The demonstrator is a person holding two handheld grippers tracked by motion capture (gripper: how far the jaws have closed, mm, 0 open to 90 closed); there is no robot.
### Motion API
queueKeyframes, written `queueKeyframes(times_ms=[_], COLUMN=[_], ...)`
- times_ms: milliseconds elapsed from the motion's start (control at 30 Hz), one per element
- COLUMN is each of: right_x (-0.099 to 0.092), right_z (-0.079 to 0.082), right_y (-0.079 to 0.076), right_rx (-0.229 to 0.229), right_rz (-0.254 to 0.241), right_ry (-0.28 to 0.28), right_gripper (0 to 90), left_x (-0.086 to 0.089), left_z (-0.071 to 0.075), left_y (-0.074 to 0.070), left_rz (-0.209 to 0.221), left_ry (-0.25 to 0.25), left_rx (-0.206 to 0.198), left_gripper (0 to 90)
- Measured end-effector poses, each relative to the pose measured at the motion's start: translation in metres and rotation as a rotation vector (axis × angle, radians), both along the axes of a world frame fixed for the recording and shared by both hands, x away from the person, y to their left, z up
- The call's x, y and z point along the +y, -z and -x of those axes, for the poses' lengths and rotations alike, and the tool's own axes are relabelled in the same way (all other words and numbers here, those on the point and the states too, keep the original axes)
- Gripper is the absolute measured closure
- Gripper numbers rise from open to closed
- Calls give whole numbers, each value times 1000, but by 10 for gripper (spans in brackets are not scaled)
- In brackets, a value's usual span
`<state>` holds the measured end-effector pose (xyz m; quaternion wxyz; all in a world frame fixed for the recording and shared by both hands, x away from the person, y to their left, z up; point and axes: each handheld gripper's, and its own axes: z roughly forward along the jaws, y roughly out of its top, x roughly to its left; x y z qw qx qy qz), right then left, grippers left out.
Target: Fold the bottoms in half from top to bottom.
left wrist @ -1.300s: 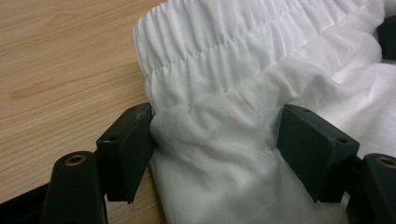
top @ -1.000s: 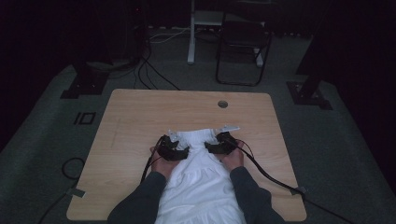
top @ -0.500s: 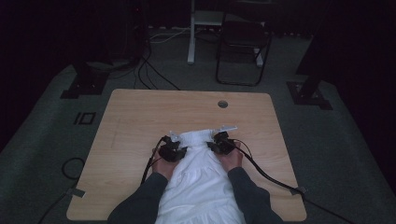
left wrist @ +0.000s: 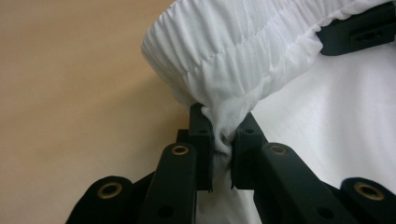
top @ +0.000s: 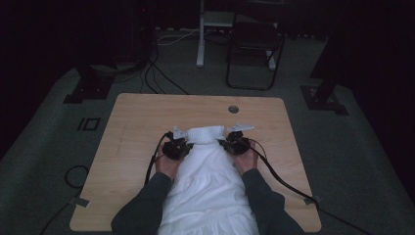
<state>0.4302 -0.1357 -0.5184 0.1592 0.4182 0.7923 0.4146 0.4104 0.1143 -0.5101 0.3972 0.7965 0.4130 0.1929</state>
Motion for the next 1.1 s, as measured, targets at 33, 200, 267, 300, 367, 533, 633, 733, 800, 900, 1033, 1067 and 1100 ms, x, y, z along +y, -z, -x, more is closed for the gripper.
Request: queueKeyframes(times_ms=[33, 200, 267, 300, 367, 533, 633, 733, 800, 900, 1033, 1067, 1100], right_x=[-1, -4, -6, -8, -10, -13, -12, -11, -10, -11, -14, -15, -16], right_z=[-2, -12, -15, -17, -21, -26, -26, -24, -22, -18, -6, -2, 3], right_y=[-8, -51, -69, -78, -97, -135, -155, -162, -160, -155, -151, -151, -151], right_rx=[-19, -117, -157, -174, -211, -305, -337, -344, -338, -324, -314, -315, -321], right_rz=[0, -1, -12, -27, -37, -61, -67, -61, -46, -42, -46, -43, -41], right_ry=[1, -5, 7, 9, 17, 35, 30, 24, 15, 1, -11, -16, -25], right_gripper=[821, 823, 824, 824, 823, 823, 821, 822, 821, 819, 819, 819, 819], left_x=[0, 0, -1, -2, -2, 0, 3, 5, 6, 8, 7, 7, 8], left_z=[-3, -22, -26, -28, -34, -39, -41, -39, -37, -33, -15, -10, -3], left_y=[-7, -57, -76, -84, -106, -149, -162, -162, -159, -156, -155, -155, -156], left_rz=[-1, -16, -26, -33, -46, -8, 26, 36, 39, 44, 62, 58, 58], left_ry=[5, 24, 37, 39, 50, 48, 41, 39, 46, 56, 83, 88, 98], left_rx=[-15, -112, -163, -179, -223, -293, -306, -291, -280, -256, -258, -252, -252], left_gripper=[819, 818, 817, 817, 818, 817, 816, 816, 815, 814, 814, 814, 814])
